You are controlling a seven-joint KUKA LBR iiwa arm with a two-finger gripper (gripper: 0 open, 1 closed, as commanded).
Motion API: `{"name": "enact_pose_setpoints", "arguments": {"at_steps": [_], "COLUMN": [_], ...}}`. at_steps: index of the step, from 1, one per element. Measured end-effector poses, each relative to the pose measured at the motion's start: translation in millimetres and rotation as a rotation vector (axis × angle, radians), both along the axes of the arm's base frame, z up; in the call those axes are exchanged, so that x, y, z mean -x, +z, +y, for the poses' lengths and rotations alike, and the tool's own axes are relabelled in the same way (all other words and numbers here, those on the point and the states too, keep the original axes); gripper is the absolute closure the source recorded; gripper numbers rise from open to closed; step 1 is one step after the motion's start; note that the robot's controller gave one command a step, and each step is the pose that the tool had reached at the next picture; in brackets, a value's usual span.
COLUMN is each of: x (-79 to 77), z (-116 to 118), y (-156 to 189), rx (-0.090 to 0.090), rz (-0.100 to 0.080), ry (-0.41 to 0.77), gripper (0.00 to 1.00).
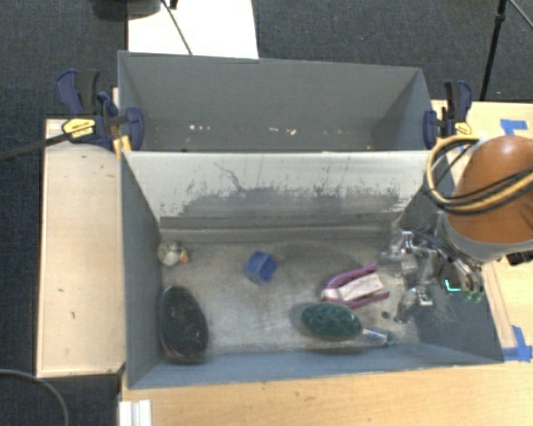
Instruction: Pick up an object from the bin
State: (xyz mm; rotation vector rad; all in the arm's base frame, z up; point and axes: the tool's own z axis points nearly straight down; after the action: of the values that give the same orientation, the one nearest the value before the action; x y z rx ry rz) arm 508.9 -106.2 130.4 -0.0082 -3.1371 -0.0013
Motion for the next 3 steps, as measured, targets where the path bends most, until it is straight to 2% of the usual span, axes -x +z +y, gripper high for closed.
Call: {"name": "enact_pose_setpoints", "arguments": {"at_steps": [1, 2, 3], "x": [1.7, 2.3, -21.7], "z": [63, 60, 56], "y": [-58, -56, 87], "rx": [0.0, 0.002, 0.002], "rz": [-0.027, -0.025, -0.014], "ry": [-0.026, -0.025, 0.046], "gripper": [0.0, 1.0, 1.0]}}
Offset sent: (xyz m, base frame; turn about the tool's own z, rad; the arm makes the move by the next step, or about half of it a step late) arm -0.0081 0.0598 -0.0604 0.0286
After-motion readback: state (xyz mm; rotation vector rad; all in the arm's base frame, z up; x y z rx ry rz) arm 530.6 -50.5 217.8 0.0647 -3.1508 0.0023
